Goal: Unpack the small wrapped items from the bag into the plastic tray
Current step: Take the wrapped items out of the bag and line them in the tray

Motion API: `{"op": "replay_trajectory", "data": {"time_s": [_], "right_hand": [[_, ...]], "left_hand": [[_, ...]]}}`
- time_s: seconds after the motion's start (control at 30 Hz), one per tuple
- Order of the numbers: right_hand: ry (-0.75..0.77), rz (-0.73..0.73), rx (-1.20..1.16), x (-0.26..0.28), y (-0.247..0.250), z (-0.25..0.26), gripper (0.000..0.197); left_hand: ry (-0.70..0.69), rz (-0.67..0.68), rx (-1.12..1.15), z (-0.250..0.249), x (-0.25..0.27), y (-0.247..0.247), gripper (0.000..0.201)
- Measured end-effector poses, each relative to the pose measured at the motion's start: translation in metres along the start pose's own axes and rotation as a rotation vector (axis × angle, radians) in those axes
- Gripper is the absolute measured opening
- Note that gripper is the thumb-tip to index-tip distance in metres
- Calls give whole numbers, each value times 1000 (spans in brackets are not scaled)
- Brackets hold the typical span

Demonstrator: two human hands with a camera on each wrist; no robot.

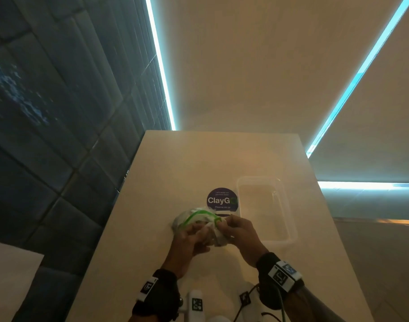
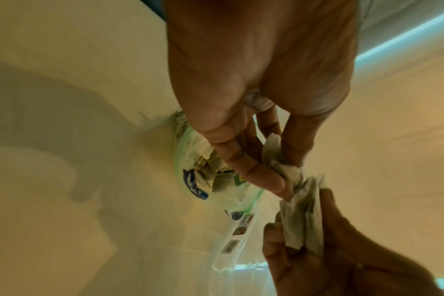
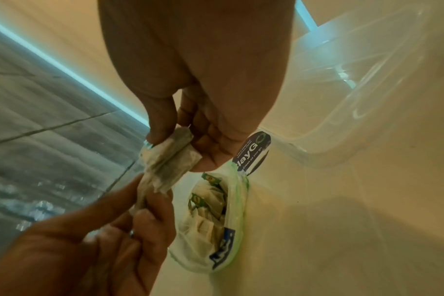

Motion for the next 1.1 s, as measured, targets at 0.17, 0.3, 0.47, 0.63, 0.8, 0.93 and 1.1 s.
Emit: {"op": "replay_trajectory", "data": {"time_s": [0.17,0.3,0.47,0.63,0.8,0.93,1.1], "right_hand": [[-129,-46,-257,1,16,-6,44],[-226,105,-222,7,0,-8,49],[-100,22,-93,3,-2,3,38],[-81,8,-35,0,8,3,31],[-101,84,-23,5,3,1,32],[-146,32,-132,8,8,0,44],[-173,60,-185,9,4,3,40]], "left_hand": [[-64,-93,123,-8,-1,4,7],[-243,-246,-277,-23,2,4,10],[-380,-199,-463,-30,6,-10,15],[-274,-79,-293,-29,6,-11,7],[-128,-51,-163,-15,-3,-10,28],[-125,-89,-234,-17,-5,-11,40],[-196,-180,-357,-23,-7,-14,32]]}}
Point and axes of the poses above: each hand's wrist, its own x-axis away from the middle knuckle, its own y-axis out of the back of the hand, z = x × y, the point moved 7 cm from there along -x, towards the middle knuckle, and after that the axes turned 8 degrees about -x, right-handed, at the moved point
